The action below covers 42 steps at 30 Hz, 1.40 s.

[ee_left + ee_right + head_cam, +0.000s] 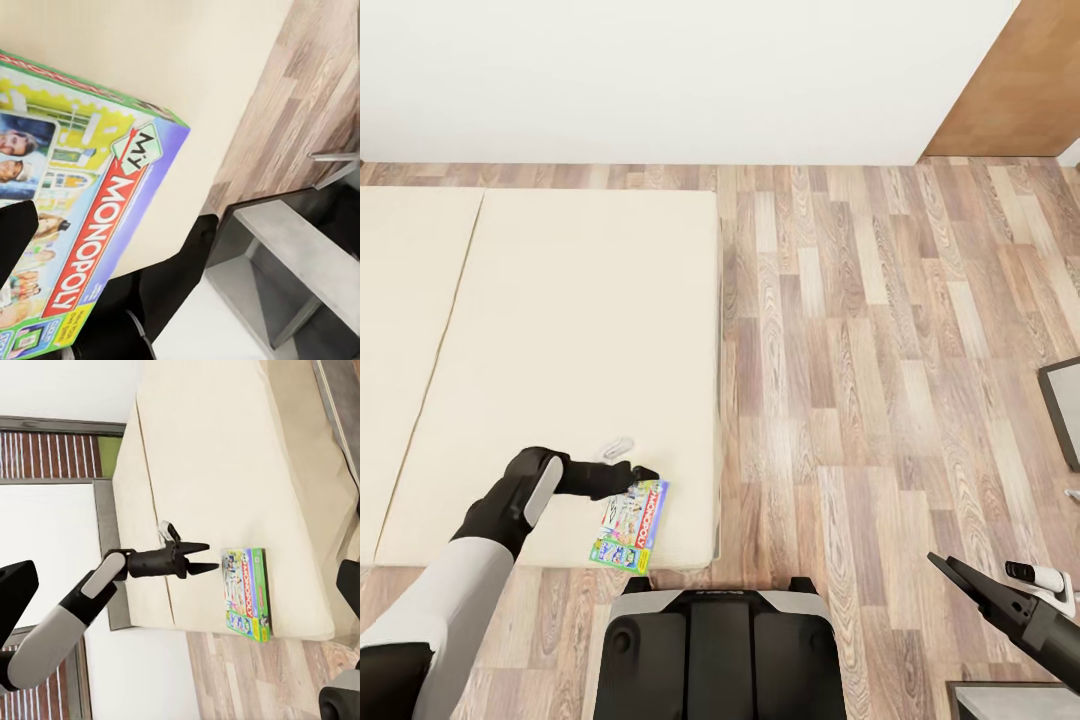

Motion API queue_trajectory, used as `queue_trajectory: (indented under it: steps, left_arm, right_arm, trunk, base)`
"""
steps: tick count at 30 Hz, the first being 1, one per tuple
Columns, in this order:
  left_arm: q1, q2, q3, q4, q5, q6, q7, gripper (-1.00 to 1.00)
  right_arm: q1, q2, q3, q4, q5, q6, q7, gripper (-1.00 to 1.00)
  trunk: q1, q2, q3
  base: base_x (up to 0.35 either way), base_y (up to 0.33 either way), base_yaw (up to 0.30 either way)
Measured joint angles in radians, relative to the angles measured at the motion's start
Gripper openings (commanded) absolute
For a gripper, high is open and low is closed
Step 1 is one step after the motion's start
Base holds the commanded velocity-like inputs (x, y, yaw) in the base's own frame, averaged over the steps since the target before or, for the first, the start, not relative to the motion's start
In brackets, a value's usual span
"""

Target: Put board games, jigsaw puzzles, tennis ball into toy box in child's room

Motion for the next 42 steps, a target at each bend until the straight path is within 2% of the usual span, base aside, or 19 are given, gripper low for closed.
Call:
queue_trajectory:
  steps: [6, 21, 35, 42]
  left_arm:
    - [0.002, 0.03, -0.002, -0.051, 0.0, 0.021, 0.0, 1.0]
    - [0.004, 0.079, -0.004, -0.065, -0.011, 0.02, 0.002, 1.0]
    - [0.01, 0.099, -0.005, -0.063, -0.017, 0.014, 0.012, 1.0]
    - [0.013, 0.1, -0.006, -0.06, -0.044, 0.011, 0.021, 1.0]
  right_arm:
    - [0.0, 0.0, 0.0, 0.0, 0.0, 0.0, 0.0, 1.0]
    - [0.0, -0.001, 0.0, 0.0, 0.0, 0.0, 0.0, 1.0]
    - [0.0, 0.0, 0.0, 0.0, 0.0, 0.0, 0.0, 1.0]
    - [0.0, 0.0, 0.0, 0.0, 0.0, -0.001, 0.0, 1.0]
  trunk:
    - [0.0, 0.0, 0.0]
    - [0.0, 0.0, 0.0]
    - [0.0, 0.0, 0.0]
    - [0.0, 0.0, 0.0]
  base:
    - [0.0, 0.0, 0.0]
    - [0.0, 0.0, 0.0]
    - [0.0, 0.0, 0.0]
    - [0.0, 0.0, 0.0]
